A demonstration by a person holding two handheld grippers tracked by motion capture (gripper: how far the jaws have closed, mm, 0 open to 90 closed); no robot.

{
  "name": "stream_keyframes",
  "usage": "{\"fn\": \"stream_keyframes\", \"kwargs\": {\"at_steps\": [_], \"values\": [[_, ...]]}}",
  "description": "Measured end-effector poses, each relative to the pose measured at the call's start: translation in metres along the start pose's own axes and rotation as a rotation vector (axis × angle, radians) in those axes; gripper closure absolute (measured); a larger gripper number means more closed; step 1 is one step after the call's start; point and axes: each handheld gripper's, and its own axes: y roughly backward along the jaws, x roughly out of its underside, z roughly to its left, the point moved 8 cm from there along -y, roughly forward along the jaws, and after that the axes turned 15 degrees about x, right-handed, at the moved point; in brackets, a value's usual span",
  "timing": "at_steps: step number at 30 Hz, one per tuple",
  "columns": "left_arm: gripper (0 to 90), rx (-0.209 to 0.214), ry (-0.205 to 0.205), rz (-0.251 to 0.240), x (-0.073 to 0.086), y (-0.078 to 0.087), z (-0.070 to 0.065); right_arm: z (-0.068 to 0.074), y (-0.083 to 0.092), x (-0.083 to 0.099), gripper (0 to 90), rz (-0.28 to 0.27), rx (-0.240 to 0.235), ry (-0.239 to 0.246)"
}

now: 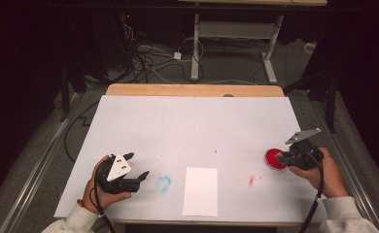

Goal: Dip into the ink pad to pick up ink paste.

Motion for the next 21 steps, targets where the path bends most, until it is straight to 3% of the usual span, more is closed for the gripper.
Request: {"fn": "stream_keyframes", "kwargs": {"at_steps": [18,21], "values": [[21.6,0.013,0.004,0.011,0.001,-0.003,-0.001,0.003,-0.020,-0.003,75.9,0.071,0.006,0.005],[21.7,0.016,0.005,0.013,0.001,-0.003,-0.002,0.002,-0.021,-0.004,76.0,0.080,-0.012,-0.009]]}}
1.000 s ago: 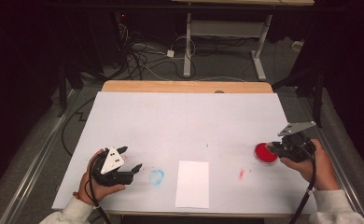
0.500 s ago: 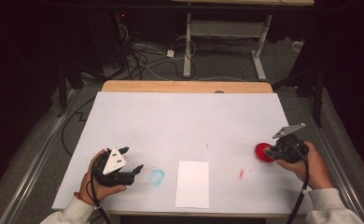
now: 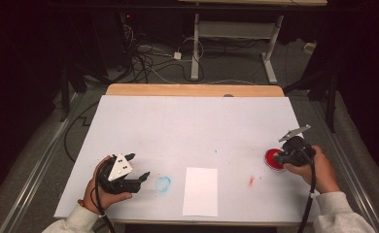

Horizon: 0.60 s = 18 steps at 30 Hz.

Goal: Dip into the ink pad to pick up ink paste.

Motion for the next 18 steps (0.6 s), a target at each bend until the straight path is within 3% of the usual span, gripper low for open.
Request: {"fn": "stream_keyframes", "kwargs": {"at_steps": [6,18], "values": [[21.7,0.008,-0.004,0.009,-0.0002,-0.0026,-0.0009,-0.0051,-0.0027,-0.0025,76.1,0.051,-0.081,-0.024],[21.7,0.008,-0.006,0.007,-0.0005,-0.0022,-0.0009,-0.0040,-0.0028,-0.0010,76.1,0.038,-0.070,-0.017]]}}
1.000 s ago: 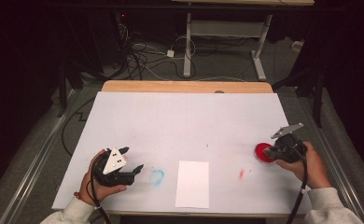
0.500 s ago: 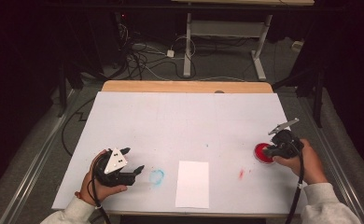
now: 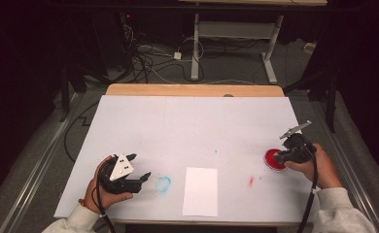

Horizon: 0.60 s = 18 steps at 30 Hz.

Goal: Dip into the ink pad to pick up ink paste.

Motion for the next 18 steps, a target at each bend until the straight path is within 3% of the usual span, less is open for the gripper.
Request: {"fn": "stream_keyframes", "kwargs": {"at_steps": [18], "values": [[22.1,-0.006,0.004,-0.001,0.0010,0.0017,-0.0008,0.0021,0.0008,0.0025,76.1,-0.039,0.029,0.002]]}}
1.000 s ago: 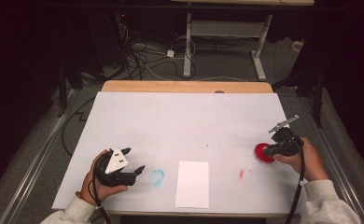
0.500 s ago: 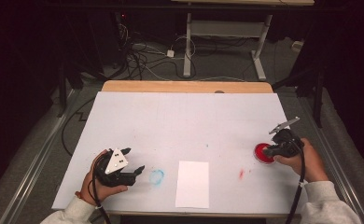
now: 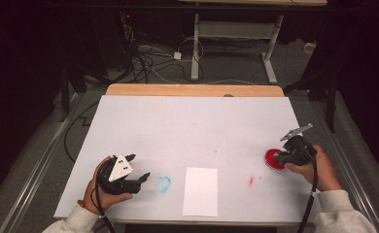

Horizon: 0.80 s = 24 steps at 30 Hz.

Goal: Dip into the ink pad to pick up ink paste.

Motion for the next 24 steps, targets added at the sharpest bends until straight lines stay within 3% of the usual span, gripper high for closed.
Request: {"fn": "stream_keyframes", "kwargs": {"at_steps": [9,12,15,17,24], "values": [[22.2,-0.004,0.000,-0.001,0.000,0.001,0.001,0.000,0.001,0.000,76.1,-0.012,0.007,0.008],[22.2,-0.005,-0.001,0.001,0.000,0.001,0.001,0.000,0.004,-0.001,76.0,-0.026,-0.014,0.003],[22.2,-0.006,-0.001,0.001,0.000,0.001,0.001,-0.002,0.013,-0.005,76.0,-0.054,0.005,-0.011],[22.2,-0.006,-0.001,0.002,0.000,0.001,0.001,-0.006,0.027,-0.011,76.0,-0.107,0.008,-0.021],[22.1,-0.007,-0.003,0.005,0.000,0.000,0.001,-0.007,0.044,-0.018,76.0,-0.152,0.030,-0.021]]}}
